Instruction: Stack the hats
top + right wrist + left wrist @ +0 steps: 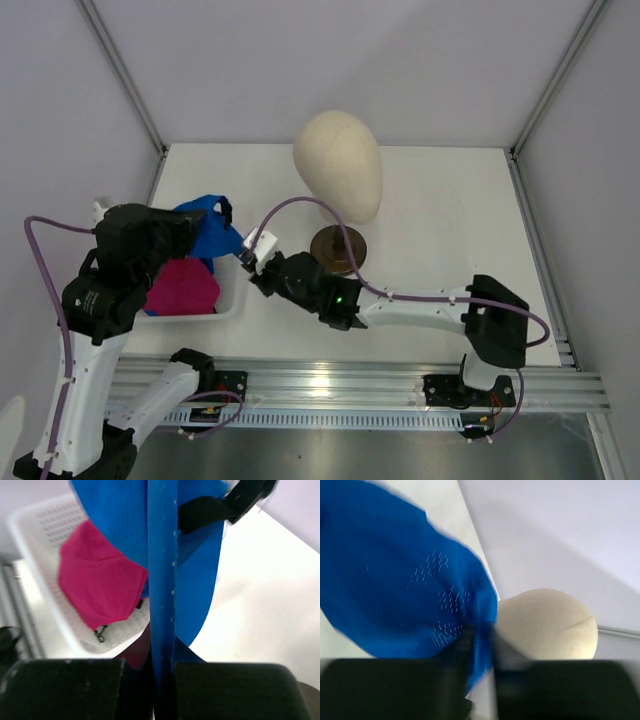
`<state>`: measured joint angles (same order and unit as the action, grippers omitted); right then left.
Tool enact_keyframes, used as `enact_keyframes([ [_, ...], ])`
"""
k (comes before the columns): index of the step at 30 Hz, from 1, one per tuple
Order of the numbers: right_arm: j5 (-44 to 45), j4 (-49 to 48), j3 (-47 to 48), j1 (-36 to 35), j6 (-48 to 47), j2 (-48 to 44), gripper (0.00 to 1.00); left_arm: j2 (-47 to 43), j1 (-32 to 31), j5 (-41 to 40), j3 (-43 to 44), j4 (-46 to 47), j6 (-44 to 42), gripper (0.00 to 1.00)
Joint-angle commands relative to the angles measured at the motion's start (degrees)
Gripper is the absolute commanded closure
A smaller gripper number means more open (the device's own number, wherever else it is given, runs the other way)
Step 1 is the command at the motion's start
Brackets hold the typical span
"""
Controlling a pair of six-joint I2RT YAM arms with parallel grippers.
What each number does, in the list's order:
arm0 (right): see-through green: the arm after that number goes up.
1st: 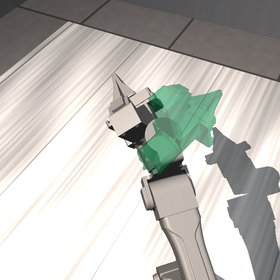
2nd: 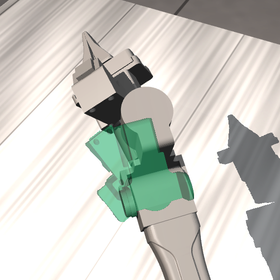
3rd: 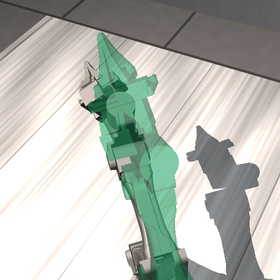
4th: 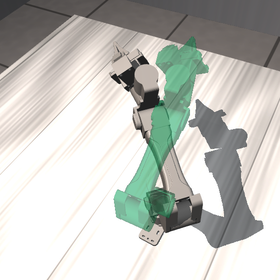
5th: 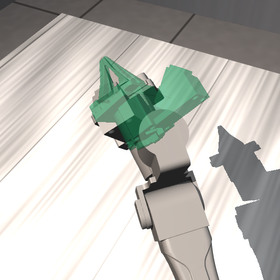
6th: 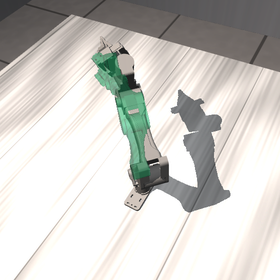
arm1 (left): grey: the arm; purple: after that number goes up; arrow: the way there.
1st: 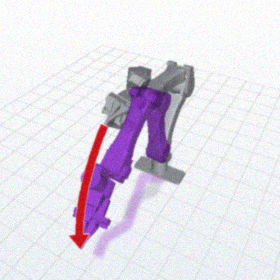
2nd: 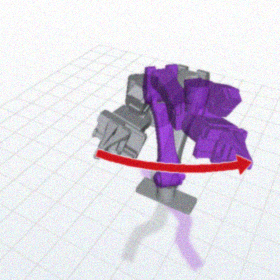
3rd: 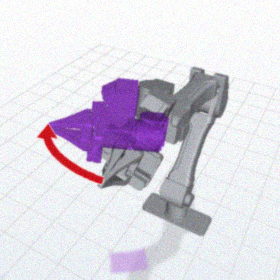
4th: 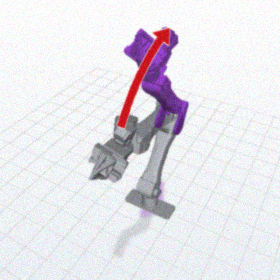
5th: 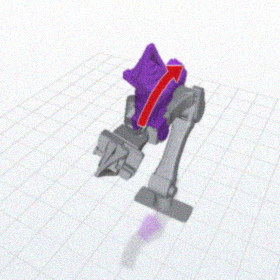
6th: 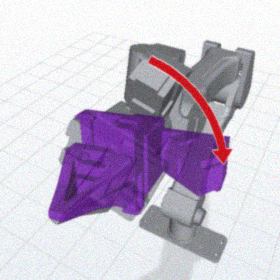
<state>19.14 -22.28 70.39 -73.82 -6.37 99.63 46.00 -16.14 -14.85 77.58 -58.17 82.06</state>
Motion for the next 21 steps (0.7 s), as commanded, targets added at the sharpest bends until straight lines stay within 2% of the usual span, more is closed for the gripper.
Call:
enact_keyframes([
  [1, -15.8, -2.0, -0.4, 5.0, 6.0, -10.8, 1.00, -1.4, -0.4, -4.4, 3.5, 8.0, -14.5, 0.54],
  [3, -24.4, 0.9, 1.2, 7.6, 12.0, -13.1, 1.00, -2.8, -0.4, -7.5, 6.0, 7.8, -23.3, 0.16],
  [4, -26.9, 2.8, 2.9, 10.0, 13.3, -14.7, 1.00, -3.3, -0.4, -10.9, 6.6, 7.6, -26.4, 0.01],
  [5, -28.6, 7.5, 6.7, 10.9, 14.6, -15.3, 1.00, -3.9, -0.4, -12.6, 7.2, 7.4, -32.6, 0.01],
  [8, -34.6, 15.0, 12.7, 13.4, 18.7, -16.8, 1.00, -6.4, -0.4, -19.6, 9.2, 8.3, -42.0, 0.01],
  [14, -50.0, 15.7, 21.6, 20.6, 35.3, -16.2, 1.00, -9.3, -0.4, -21.9, 8.6, 18.2, -60.1, 0.01],
  [18, -54.2, 16.0, 25.4, 23.9, 48.1, -14.0, 1.00, -8.9, -0.4, -20.7, 7.1, 22.4, -64.7, 0.01],
  [19, -55.1, 17.1, 27.8, 24.6, 54.6, -13.3, 1.00, -8.7, -0.4, -20.5, 6.6, 23.3, -64.7, 0.00],
  [20, -56.0, 19.2, 29.4, 26.2, 56.3, -12.5, 1.00, -8.1, -0.4, -19.9, 5.9, 23.5, -64.7, 0.00],
  [21, -54.9, 25.5, 32.2, 27.0, 57.1, -11.8, 1.00, -7.7, -0.4, -19.4, 5.6, 23.7, -64.7, 0.01],
])
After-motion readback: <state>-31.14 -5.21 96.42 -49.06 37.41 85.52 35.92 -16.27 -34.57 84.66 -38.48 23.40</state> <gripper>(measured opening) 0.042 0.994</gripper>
